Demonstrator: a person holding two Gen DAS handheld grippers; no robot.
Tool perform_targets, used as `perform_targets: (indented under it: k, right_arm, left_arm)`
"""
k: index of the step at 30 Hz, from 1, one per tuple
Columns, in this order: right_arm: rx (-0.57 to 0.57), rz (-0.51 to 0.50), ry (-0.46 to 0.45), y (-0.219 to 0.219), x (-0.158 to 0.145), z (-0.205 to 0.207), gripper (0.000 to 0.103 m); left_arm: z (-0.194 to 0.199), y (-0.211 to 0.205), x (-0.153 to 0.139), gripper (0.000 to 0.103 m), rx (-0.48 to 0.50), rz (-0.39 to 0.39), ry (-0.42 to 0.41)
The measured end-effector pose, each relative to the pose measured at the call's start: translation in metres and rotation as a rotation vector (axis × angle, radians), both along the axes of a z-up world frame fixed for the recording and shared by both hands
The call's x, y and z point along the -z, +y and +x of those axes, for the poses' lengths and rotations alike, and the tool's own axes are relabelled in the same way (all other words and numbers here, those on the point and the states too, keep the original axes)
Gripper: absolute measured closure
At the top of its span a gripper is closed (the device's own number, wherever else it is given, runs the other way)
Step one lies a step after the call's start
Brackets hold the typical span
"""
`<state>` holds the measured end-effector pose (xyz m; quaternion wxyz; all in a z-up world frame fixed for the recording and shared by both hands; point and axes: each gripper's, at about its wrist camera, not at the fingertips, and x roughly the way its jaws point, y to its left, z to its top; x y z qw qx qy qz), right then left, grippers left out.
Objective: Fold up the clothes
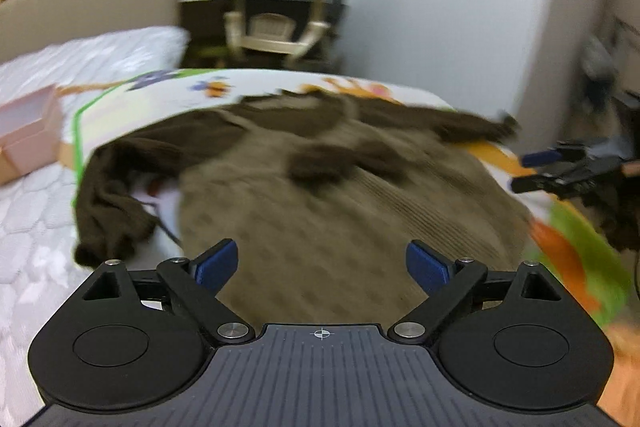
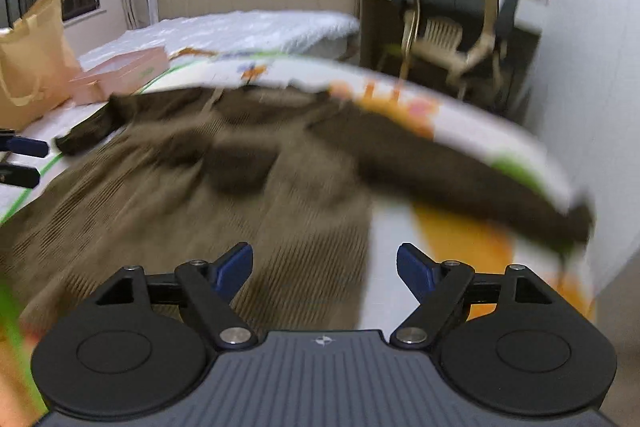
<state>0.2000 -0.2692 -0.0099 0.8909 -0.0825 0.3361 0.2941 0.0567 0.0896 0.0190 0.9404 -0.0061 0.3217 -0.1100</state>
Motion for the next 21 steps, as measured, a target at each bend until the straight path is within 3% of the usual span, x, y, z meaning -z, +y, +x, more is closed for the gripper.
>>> perform_targets:
  k: [4, 9, 14, 18, 20, 21]
  right_arm:
    - [0.045, 0.056, 0.036, -0.017, 0.022, -0.028, 0.023]
    - [0.077, 0.127, 0.054, -0.022, 0.033, -0.041, 0.023]
    - [0.001, 0.054, -0.053, -0.002, 0.020, -0.069, 0.023]
    - [-0.081, 0.007, -0.110, 0.016, 0.010, -0.090, 0.020]
    - [-0.123, -0.030, -0.142, 0.025, 0.008, -0.103, 0.020]
    - [-0.144, -0.055, -0.161, 0.030, 0.009, -0.111, 0.020]
  left_arm:
    - [-0.030, -0.022, 0.010, 0.006, 0.058, 0.090, 0.003]
    - [-0.044, -0.030, 0.028, 0.006, 0.065, 0.142, 0.072]
    - [-0.047, -0.058, 0.030, 0.006, 0.157, 0.157, 0.025]
    - [-0.031, -0.102, 0.040, 0.006, 0.299, 0.276, -0.010]
    - [-0.023, -0.116, 0.046, 0.007, 0.292, 0.372, -0.048]
    - [-0.017, -0.118, 0.045, 0.022, 0.275, 0.404, -0.080]
